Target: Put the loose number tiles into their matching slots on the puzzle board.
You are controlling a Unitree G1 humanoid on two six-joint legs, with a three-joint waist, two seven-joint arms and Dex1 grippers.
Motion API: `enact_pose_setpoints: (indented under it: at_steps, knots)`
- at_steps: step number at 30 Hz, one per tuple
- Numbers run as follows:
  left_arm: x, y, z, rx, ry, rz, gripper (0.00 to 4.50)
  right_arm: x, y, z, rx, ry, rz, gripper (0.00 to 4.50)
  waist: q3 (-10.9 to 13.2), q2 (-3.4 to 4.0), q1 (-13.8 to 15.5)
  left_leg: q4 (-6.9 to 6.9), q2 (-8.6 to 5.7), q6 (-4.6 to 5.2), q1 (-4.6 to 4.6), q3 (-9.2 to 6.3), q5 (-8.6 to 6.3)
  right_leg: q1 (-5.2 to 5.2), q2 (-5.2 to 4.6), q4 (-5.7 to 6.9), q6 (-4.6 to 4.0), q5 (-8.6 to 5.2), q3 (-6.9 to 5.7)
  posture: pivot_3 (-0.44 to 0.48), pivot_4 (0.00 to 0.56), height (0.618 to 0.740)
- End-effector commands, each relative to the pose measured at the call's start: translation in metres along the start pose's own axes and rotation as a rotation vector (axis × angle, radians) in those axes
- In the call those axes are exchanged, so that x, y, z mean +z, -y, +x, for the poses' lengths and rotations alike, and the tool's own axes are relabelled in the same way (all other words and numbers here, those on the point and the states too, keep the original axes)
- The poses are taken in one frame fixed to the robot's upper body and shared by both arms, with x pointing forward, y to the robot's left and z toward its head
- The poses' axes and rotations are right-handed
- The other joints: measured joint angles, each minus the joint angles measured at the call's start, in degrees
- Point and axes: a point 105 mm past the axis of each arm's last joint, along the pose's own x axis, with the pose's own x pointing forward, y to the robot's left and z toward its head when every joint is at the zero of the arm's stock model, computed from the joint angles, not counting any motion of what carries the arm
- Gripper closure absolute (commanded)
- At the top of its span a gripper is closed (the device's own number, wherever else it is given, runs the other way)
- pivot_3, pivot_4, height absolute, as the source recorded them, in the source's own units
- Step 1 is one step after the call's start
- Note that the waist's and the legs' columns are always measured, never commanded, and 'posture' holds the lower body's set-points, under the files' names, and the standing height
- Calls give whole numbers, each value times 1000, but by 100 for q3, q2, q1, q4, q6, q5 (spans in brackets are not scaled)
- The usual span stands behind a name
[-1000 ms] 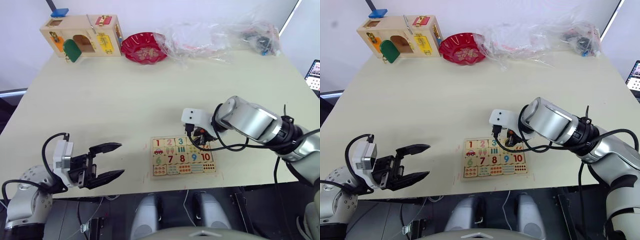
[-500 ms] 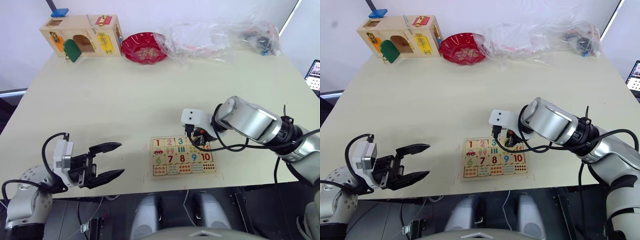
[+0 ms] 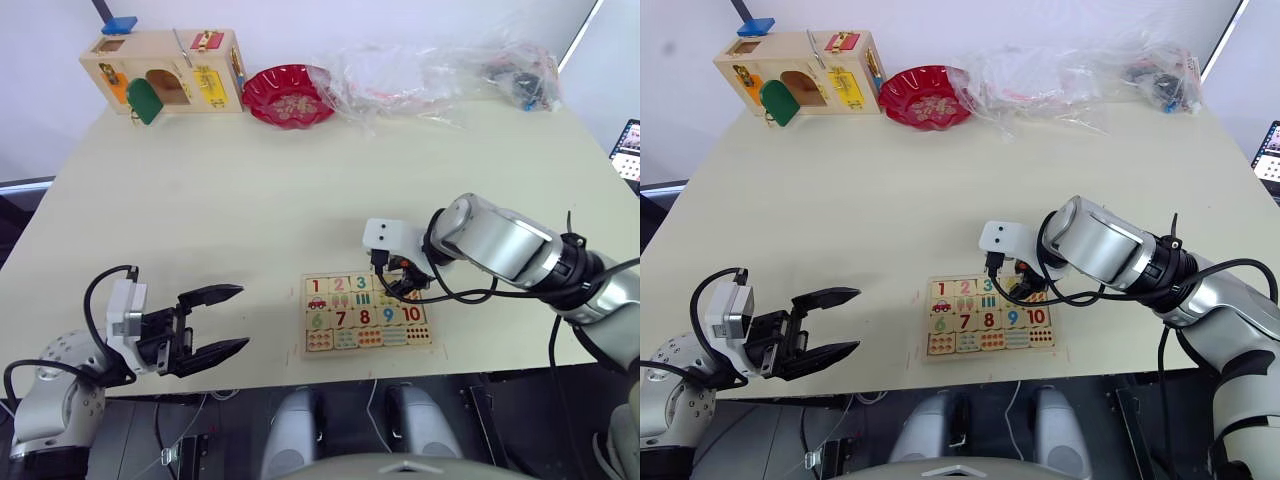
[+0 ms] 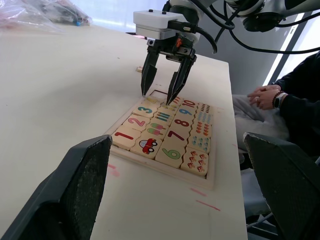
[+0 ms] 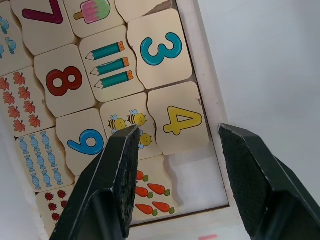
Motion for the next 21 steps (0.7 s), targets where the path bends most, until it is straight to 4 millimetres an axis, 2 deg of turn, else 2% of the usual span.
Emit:
enact_pose_setpoints:
  at_steps: [1,4,7,9,11,14,15,17,18,21]
  knots:
    - [6,1,0,0,11,31,0,13,3,-22,-15,118,-29,1932,0,0,5,0,0,0,0,0,0,0,0,0,0,0,0,0,150,740]
    - [7,2,0,3,12,33,0,13,3,-27,-8,174,-25,1932,0,-1,5,0,0,0,0,0,0,2,0,-3,0,0,-1,0,150,740]
    - [7,1,0,7,14,34,0,19,5,-32,36,358,45,1932,-5,-8,6,-1,0,0,1,-2,0,4,1,-3,0,0,-4,0,150,740]
    - [7,1,1,8,16,34,0,18,7,-33,22,405,25,1932,-6,-10,11,0,0,0,2,1,0,10,3,-5,2,1,-9,0,150,740]
    - [7,1,1,10,18,35,0,16,12,-32,13,458,76,1932,-7,-11,9,1,0,0,3,3,0,10,2,-5,20,11,-9,0,150,740]
    - [7,1,3,12,24,35,0,9,14,-25,-18,573,74,2768,-12,-19,14,3,0,-2,5,2,1,16,4,-5,20,11,-13,0,150,740]
    - [7,1,3,12,25,35,0,7,14,-23,-27,594,62,3161,-13,-21,20,2,0,-2,7,1,1,24,5,-9,20,11,-21,0,150,740]
    - [7,1,4,13,27,35,0,0,17,-18,-49,649,72,4249,-12,-20,24,2,0,-3,6,2,2,26,5,-12,21,12,-25,0,150,740]
    - [7,1,4,13,28,36,0,-3,19,-16,-69,672,61,4398,-12,-20,24,2,0,-3,5,2,2,27,5,-13,22,12,-25,0,150,740]
    - [6,1,4,16,30,37,0,-10,22,-10,-82,719,90,4398,-12,-21,23,6,-1,-5,11,0,4,35,5,-14,23,13,-27,0,150,740]
